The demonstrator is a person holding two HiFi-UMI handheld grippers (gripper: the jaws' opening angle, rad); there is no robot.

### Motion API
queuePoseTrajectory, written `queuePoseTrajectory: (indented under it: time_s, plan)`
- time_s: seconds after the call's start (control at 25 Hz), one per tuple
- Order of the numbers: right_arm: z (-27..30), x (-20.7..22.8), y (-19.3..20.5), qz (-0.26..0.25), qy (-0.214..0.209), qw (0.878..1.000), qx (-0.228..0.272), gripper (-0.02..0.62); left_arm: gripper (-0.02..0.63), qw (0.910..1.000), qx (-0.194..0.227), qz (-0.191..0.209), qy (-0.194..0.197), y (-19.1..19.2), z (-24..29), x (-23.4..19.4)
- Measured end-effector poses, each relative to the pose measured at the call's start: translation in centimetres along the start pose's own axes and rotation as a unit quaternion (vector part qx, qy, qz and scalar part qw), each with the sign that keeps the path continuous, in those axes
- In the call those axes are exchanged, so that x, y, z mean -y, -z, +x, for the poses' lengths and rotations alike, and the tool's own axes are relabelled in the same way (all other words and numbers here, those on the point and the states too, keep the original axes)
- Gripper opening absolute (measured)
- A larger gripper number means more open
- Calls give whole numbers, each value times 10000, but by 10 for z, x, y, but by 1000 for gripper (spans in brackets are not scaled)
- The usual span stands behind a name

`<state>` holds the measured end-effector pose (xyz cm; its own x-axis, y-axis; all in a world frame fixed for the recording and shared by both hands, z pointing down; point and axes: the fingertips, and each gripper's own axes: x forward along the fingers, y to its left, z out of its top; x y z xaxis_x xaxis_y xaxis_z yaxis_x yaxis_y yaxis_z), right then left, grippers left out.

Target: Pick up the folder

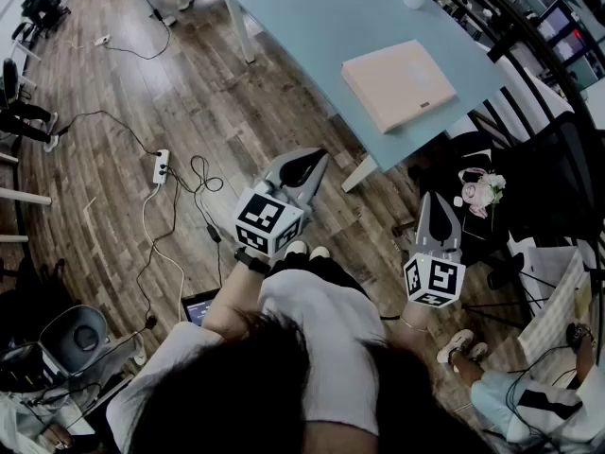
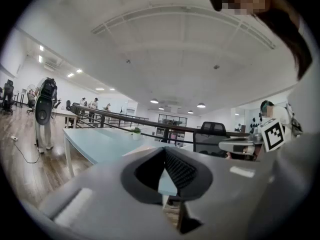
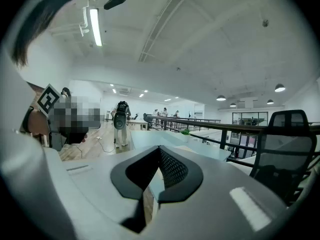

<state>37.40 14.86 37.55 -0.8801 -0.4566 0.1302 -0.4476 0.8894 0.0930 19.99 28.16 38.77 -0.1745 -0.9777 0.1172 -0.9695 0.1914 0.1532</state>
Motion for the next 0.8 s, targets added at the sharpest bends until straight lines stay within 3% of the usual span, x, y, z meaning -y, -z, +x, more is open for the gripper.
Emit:
queuePoseTrajectory:
  time_s: [0.4,0.56,0.8]
  plan:
    - [-5,2,5,254,-240,9993,149,8,61,9999,78,-17,-119,8,-9,7]
    - [-3,-4,13,413,-440,9982,68,75,63,9998,90,-71,-191,11,-15,3]
    - [16,-4,13,515,-558,9971,-3,109,94,9992,35,-158,-371,9,-11,-17]
